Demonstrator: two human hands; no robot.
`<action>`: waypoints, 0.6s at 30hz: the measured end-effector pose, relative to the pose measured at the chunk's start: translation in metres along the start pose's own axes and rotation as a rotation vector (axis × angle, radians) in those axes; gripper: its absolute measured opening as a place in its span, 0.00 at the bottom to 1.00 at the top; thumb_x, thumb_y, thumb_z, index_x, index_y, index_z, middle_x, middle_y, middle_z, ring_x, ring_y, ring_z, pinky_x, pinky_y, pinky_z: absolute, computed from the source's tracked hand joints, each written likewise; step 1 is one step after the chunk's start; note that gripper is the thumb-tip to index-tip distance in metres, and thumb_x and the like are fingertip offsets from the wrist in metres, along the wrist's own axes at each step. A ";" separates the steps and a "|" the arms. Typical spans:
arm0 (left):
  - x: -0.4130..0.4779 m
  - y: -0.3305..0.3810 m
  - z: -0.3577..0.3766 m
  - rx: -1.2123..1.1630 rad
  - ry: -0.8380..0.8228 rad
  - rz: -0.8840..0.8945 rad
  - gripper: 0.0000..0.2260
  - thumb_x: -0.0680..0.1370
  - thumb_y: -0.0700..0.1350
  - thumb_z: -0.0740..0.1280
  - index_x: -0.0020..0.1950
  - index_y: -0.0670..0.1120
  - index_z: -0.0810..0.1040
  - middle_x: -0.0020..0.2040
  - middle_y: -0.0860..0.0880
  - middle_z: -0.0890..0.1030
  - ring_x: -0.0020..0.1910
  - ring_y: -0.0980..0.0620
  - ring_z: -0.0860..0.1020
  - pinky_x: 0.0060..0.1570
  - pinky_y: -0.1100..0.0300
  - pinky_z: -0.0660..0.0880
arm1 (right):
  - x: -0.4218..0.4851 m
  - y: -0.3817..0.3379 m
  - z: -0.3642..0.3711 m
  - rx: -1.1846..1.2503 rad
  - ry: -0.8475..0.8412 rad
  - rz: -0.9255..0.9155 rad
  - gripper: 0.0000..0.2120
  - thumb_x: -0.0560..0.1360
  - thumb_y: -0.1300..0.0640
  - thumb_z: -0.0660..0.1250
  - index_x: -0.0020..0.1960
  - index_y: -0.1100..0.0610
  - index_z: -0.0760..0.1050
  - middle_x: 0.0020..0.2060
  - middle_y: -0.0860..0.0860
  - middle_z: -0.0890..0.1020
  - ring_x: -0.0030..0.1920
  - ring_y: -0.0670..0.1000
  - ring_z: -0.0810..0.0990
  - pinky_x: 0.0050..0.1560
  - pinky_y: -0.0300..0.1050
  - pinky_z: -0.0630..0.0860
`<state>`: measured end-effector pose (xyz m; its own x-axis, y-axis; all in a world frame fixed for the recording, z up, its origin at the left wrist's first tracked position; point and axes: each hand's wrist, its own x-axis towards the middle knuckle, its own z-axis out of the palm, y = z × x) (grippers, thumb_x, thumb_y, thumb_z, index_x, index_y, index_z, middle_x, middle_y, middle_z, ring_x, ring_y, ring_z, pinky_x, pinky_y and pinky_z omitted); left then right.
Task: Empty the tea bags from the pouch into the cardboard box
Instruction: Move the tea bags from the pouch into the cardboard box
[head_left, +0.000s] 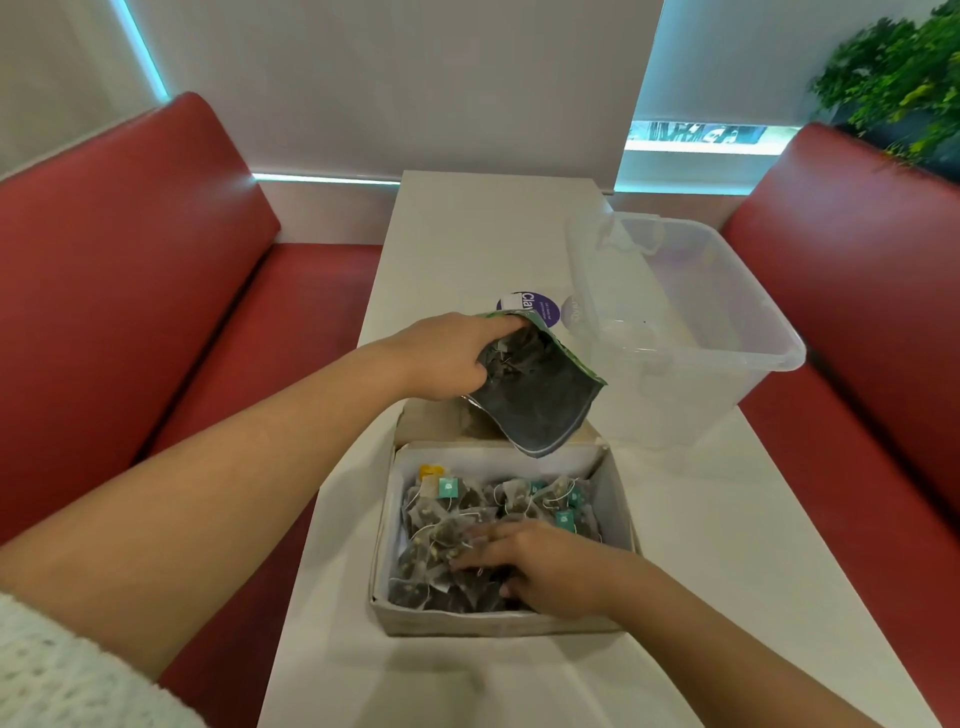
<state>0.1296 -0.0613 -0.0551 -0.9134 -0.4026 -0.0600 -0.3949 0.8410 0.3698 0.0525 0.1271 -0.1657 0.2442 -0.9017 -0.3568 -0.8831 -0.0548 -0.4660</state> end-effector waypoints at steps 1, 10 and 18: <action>0.000 0.000 0.000 0.005 -0.007 -0.001 0.31 0.74 0.37 0.60 0.75 0.55 0.59 0.65 0.44 0.75 0.56 0.44 0.75 0.51 0.52 0.75 | 0.002 -0.002 -0.002 -0.009 -0.014 -0.004 0.29 0.76 0.64 0.63 0.71 0.41 0.65 0.75 0.44 0.59 0.74 0.53 0.57 0.74 0.57 0.55; -0.001 -0.001 -0.010 -0.057 0.009 0.024 0.32 0.73 0.36 0.60 0.74 0.57 0.60 0.68 0.48 0.74 0.59 0.47 0.74 0.55 0.52 0.74 | -0.028 -0.013 -0.064 0.032 0.624 0.047 0.11 0.78 0.55 0.62 0.57 0.48 0.79 0.52 0.43 0.77 0.53 0.43 0.73 0.54 0.42 0.74; -0.002 0.004 -0.016 -0.011 0.137 0.034 0.30 0.74 0.39 0.62 0.74 0.56 0.59 0.63 0.49 0.77 0.50 0.52 0.75 0.42 0.64 0.70 | -0.008 0.002 -0.066 -0.437 0.705 0.086 0.19 0.75 0.50 0.66 0.64 0.53 0.74 0.59 0.49 0.79 0.59 0.52 0.75 0.62 0.49 0.71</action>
<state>0.1311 -0.0627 -0.0386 -0.9040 -0.4201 0.0796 -0.3621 0.8512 0.3798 0.0225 0.1058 -0.1097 -0.0106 -0.9595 0.2815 -0.9986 -0.0043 -0.0523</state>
